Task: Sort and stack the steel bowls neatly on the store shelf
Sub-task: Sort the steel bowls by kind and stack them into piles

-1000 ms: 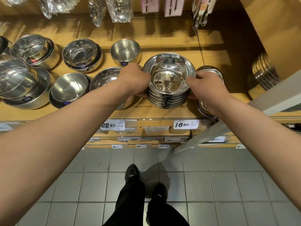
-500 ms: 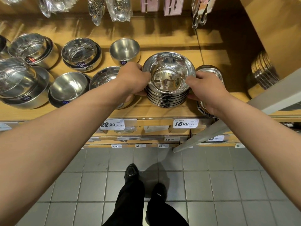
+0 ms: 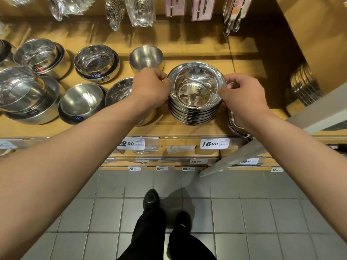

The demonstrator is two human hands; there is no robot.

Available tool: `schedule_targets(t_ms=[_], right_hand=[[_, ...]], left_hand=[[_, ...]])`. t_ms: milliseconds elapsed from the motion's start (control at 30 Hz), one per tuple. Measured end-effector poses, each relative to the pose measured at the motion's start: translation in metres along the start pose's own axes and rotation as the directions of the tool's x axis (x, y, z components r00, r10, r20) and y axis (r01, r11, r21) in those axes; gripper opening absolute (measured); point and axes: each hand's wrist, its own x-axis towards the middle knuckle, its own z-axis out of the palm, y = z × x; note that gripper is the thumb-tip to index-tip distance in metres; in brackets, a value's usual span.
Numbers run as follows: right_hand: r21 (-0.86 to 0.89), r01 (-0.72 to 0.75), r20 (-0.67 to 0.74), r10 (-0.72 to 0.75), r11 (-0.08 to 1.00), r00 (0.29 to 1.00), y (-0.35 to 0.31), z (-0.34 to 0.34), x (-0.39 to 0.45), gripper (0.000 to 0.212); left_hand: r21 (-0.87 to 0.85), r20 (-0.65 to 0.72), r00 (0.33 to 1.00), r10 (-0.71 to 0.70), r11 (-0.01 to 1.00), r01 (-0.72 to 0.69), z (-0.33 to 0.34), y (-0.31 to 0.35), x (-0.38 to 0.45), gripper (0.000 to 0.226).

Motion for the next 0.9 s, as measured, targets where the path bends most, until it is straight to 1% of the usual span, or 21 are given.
schedule_targets(t_ms=[267,333,433,533,633,733,900], right_hand=[[0.016,-0.009,0.007,0.009,1.0,1.0,-0.001,0.0,-0.005,0.028],[0.018,-0.002,0.02,0.001,1.0,1.0,-0.002,-0.001,-0.007,0.027],[0.011,-0.009,0.058,0.008,1.0,0.998,-0.001,0.002,-0.009,0.021],[0.066,-0.069,0.115,0.061,0.995,0.992,0.001,0.004,-0.013,0.026],[0.082,-0.071,0.119,0.061,0.994,0.991,0.003,0.004,-0.014,0.032],[0.092,-0.07,0.122,0.058,0.993,0.991,0.004,0.004,-0.012,0.034],[0.128,-0.086,0.134,0.069,0.988,0.989,0.007,0.005,-0.008,0.029]], left_hand=[[0.015,-0.02,1.0,0.014,1.0,-0.014,0.0,0.003,-0.002,0.027],[-0.001,-0.012,1.0,0.005,1.0,-0.005,0.0,0.003,-0.002,0.027],[-0.013,0.011,1.0,-0.026,1.0,0.026,0.0,0.002,-0.002,0.027],[-0.011,0.049,0.997,-0.053,0.999,0.053,0.001,-0.001,-0.007,0.033],[-0.006,0.041,0.998,-0.047,0.999,0.047,0.002,-0.003,-0.01,0.037],[-0.067,0.039,0.997,-0.066,0.995,0.069,0.004,-0.005,-0.009,0.037],[-0.151,0.058,0.994,-0.097,0.983,0.104,0.009,-0.008,-0.01,0.035]])
